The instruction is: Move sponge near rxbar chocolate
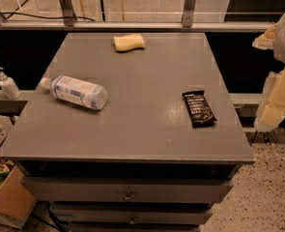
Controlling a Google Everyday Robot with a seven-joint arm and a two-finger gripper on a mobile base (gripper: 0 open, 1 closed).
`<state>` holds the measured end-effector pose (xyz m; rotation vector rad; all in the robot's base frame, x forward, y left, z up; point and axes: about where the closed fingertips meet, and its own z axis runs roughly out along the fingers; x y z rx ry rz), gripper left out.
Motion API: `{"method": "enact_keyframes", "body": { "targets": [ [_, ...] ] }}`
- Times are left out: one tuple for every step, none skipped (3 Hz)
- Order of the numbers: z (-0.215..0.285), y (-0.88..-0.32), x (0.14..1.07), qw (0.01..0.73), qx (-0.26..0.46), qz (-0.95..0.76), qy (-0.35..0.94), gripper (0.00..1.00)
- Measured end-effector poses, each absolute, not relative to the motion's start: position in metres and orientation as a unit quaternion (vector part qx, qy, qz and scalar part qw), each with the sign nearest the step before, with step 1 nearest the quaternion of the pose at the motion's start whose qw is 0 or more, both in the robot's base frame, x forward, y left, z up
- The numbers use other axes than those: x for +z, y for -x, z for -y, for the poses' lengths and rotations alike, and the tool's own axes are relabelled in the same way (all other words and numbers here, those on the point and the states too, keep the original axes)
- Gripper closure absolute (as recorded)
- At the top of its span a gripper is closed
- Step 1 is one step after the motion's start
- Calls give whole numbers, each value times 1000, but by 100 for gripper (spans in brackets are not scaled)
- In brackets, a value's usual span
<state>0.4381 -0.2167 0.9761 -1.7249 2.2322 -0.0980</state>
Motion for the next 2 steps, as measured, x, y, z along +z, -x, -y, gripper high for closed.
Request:
{"method": "enact_keyframes", "body": {
  "targets": [
    [217, -438, 976, 159, -34, -781, 603, 0],
    [214, -439, 975, 169, -30, -777, 606, 0]
  ]
}}
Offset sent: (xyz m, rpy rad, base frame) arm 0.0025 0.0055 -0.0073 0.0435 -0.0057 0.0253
